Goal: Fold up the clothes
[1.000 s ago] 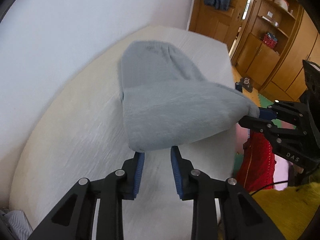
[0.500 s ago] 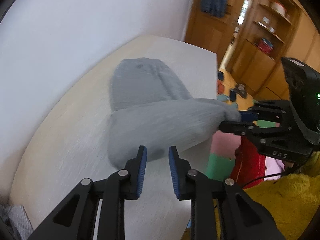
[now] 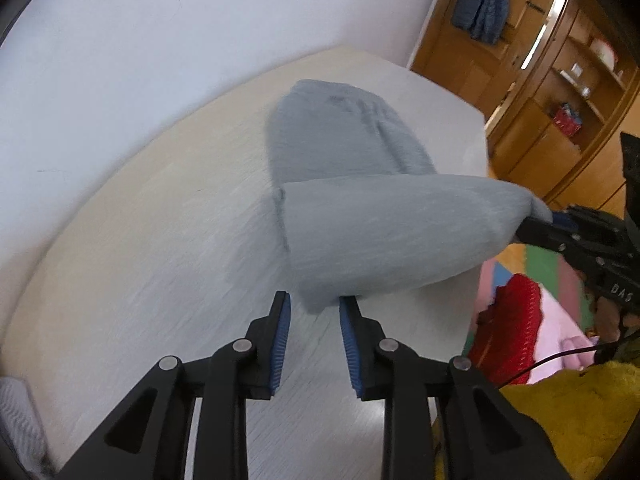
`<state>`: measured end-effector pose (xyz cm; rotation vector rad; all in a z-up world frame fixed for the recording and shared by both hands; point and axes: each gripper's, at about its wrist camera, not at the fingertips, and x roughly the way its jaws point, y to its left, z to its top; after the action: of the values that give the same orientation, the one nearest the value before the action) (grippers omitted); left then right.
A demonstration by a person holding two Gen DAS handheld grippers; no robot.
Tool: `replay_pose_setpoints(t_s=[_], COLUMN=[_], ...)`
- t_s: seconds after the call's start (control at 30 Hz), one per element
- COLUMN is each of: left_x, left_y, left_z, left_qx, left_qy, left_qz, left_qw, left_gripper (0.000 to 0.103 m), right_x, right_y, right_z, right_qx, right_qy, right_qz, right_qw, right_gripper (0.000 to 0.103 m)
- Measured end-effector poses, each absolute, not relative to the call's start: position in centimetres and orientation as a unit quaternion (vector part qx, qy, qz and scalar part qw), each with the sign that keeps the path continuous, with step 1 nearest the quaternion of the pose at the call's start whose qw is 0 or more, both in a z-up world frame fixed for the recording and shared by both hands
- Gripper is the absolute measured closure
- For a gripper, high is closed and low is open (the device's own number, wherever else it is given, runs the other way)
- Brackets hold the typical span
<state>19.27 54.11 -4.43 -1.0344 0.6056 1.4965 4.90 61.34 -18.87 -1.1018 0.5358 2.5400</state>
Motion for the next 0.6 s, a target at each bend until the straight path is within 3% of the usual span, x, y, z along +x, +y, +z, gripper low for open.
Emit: replay_pose_setpoints(t_s=[0.47,0.6], left_x=[22.5,21.5], left_y=[52.0,54.7], left_z=[0.4,0.8], left_qx=[-0.390,-0.385], left_qy=[0.255,0.243], left_qz=[0.624,0.637], left_qw=[0.627,0.622], left_gripper=[0.083,0.083], right_x=[6.6,5.2], right_y=[61.5,64.1], right_z=[-16.2,-17.0], right_qx=[-0.386,-0.376], right_qy=[0.163,0.183], right_qz=[0.898,0.895], right_qw=[0.132,0.154], right_gripper=[0.085,0.085])
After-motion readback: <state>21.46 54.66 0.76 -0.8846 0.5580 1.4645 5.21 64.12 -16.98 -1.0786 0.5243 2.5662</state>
